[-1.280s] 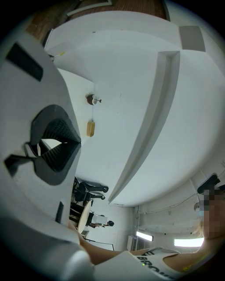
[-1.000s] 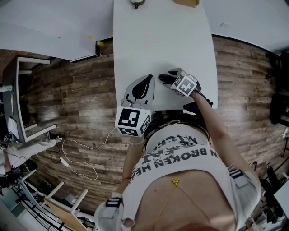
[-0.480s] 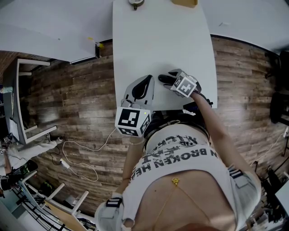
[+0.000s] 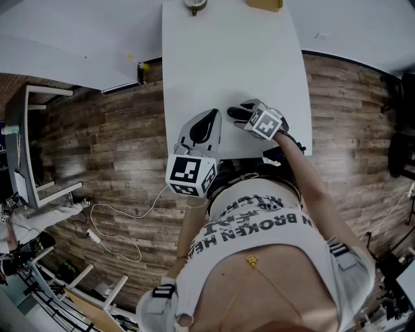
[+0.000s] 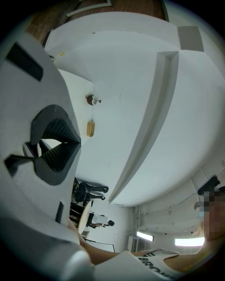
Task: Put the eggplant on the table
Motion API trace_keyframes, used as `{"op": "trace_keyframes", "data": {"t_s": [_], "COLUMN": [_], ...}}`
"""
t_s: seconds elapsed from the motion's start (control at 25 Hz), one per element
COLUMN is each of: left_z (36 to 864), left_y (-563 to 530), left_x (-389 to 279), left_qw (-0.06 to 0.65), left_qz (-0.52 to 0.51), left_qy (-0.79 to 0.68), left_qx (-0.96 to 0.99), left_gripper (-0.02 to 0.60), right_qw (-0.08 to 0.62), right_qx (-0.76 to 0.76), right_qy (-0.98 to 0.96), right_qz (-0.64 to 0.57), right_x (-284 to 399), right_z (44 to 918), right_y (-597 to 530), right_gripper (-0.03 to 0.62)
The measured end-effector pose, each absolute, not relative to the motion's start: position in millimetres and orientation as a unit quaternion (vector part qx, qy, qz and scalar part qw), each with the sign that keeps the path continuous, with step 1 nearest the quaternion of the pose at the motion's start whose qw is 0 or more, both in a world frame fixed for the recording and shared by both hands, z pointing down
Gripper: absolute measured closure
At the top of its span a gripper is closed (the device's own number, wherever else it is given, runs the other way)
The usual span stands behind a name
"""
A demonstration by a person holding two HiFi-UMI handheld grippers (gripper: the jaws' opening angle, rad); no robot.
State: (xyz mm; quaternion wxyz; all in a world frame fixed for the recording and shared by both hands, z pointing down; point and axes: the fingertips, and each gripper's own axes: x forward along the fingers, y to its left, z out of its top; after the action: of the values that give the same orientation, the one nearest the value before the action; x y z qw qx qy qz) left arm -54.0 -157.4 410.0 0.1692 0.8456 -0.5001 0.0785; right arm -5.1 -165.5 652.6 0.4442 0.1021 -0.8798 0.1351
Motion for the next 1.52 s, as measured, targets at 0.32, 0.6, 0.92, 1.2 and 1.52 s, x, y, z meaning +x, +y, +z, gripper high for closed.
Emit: {"op": "trace_keyframes", "data": {"t_s": [0.32, 0.6, 0.92, 1.2, 1.52], "left_z": [410.1, 408.2, 406.2, 404.2, 404.2], "left_y": [-153.4, -154.3, -147.7, -140.6, -141.0], "left_x": [-52.4, -53.5, -46.8, -38.4, -36.7], "left_qw": [0.169, 0.168, 0.167, 0.165, 0.162], "left_qz": [0.079, 0.079, 0.081, 0.086, 0.088], "left_qy": [-0.498, -0.498, -0.495, -0.495, -0.49], "left_qx": [0.847, 0.847, 0.849, 0.849, 0.852], "left_gripper": [0.575, 0.575, 0.575, 0.575, 0.575], "right_qw": [0.429, 0.422, 0.411, 0.335, 0.266], "right_qx": [0.108, 0.106, 0.095, 0.089, 0.103], "right_qy": [-0.887, -0.891, -0.899, -0.934, -0.957], "right_qz": [0.13, 0.126, 0.118, 0.084, 0.05], "right_x": [-7.2, -7.1, -1.1, 6.5, 24.0], "right_z": [636.5, 628.0, 614.2, 561.1, 502.1], "right_y": [-166.7, -166.8, -159.6, -164.4, -157.8], "right_gripper": [0.333, 0.333, 0.333, 0.335, 0.538]}}
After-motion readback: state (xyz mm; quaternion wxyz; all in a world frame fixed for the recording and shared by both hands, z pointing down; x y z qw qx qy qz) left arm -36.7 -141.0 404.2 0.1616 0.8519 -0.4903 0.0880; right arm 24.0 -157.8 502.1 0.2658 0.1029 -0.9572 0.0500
